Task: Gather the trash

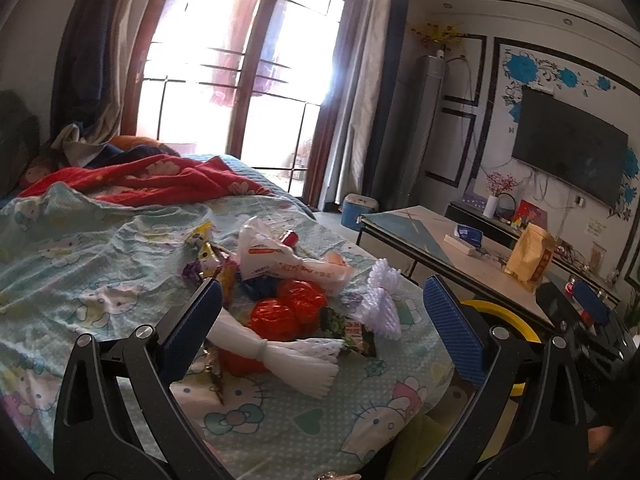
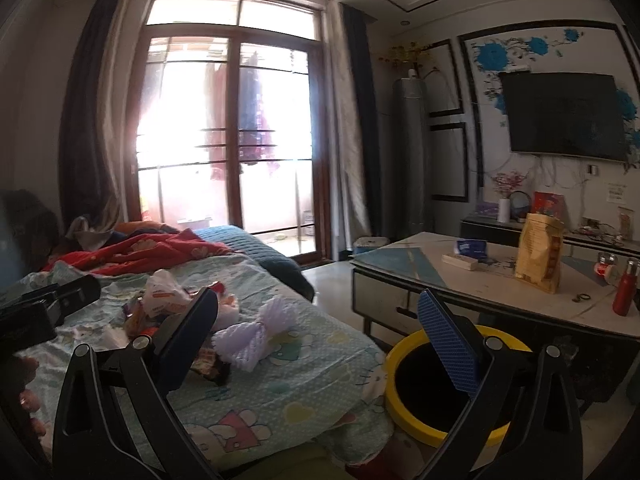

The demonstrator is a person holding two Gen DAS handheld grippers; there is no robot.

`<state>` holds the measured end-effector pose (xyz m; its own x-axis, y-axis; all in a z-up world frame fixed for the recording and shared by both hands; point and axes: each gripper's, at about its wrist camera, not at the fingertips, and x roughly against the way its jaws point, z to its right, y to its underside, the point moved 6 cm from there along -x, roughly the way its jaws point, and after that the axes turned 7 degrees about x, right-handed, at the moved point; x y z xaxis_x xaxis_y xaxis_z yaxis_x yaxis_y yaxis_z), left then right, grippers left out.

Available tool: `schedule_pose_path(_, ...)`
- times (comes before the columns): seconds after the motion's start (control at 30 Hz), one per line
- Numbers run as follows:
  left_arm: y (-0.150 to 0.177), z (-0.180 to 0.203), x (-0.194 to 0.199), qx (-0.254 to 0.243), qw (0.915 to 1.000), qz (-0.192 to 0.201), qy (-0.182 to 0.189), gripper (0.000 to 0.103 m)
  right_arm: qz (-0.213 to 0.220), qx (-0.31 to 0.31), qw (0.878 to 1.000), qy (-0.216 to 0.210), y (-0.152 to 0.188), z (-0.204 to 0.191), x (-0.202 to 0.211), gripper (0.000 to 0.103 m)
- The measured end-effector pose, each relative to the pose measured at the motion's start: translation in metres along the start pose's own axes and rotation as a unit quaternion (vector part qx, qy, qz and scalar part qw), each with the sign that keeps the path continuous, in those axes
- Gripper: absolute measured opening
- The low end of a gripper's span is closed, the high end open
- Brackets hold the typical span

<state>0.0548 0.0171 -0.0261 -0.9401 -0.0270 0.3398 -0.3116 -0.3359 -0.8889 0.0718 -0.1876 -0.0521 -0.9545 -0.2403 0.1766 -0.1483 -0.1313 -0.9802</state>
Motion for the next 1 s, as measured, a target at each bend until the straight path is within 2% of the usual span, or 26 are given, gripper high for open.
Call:
schedule_pose_path(0.17, -0.007, -0.015, 0.0, 0.011, 0.9997, 0.006, -0.02, 0.092, 0.005, 0.042, 0.998, -0.044, -0.006, -0.027, 0.001, 0.097)
schedule_pose_path(0.47, -0.025, -0.056, 0.0, 0.04, 0.997, 0.008, -0.066, 0.092, -0.014, 0.062, 0.991, -0.118, -0.012, -0.069, -0.007, 0.097)
schedule_pose_path(0.7, -0.036, -0.095, 0.0, 0.063, 0.9933, 0.008, -0.097, 0.092, -0.044, 0.067, 0.981, -0.177, -0.015, -0.104, -0.019, 0.097)
schedule_pose_path(0.8, -0.041, -0.112, -0.001, 0.078, 0.9921, 0.006, -0.099, 0.092, -0.062, 0.073, 0.974, -0.204, -0.012, -0.122, -0.023, 0.097)
schedule_pose_path(0.9, -0.043, -0.127, -0.004, 0.092, 0.9922, -0.002, -0.084, 0.092, -0.086, 0.087, 0.967, -0.225, -0.006, -0.137, -0.031, 0.097)
schedule_pose_path(1.0, -0.046, -0.145, -0.01, 0.113, 0.989, -0.008, -0.095, 0.092, -0.112, 0.097, 0.96, -0.24, 0.002, -0.152, -0.041, 0.097)
